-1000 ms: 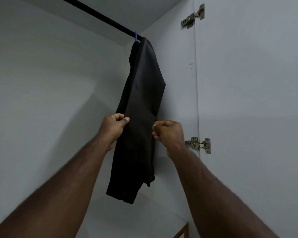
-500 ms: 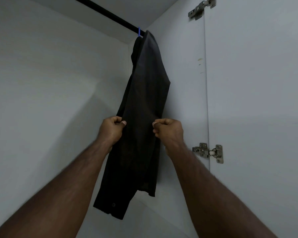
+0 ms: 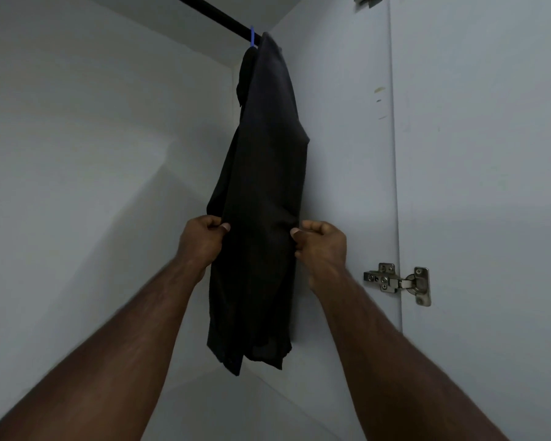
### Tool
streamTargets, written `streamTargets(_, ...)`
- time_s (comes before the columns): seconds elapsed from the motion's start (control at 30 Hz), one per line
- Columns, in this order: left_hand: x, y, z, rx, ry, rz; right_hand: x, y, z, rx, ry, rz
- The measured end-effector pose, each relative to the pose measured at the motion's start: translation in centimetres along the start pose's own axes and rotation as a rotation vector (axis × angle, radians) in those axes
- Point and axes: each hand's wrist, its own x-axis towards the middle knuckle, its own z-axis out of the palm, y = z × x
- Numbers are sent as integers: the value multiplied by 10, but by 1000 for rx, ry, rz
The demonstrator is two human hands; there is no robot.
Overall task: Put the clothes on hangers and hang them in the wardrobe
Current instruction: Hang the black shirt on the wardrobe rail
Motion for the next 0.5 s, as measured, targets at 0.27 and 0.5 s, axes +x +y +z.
streamTargets(0.27,11,-9,15,33,-104,7,6,-3,-20,-164,204,-127)
streamTargets(0.5,6,-9,33,50,-214,41,4,-5,-34,-343,354,-249)
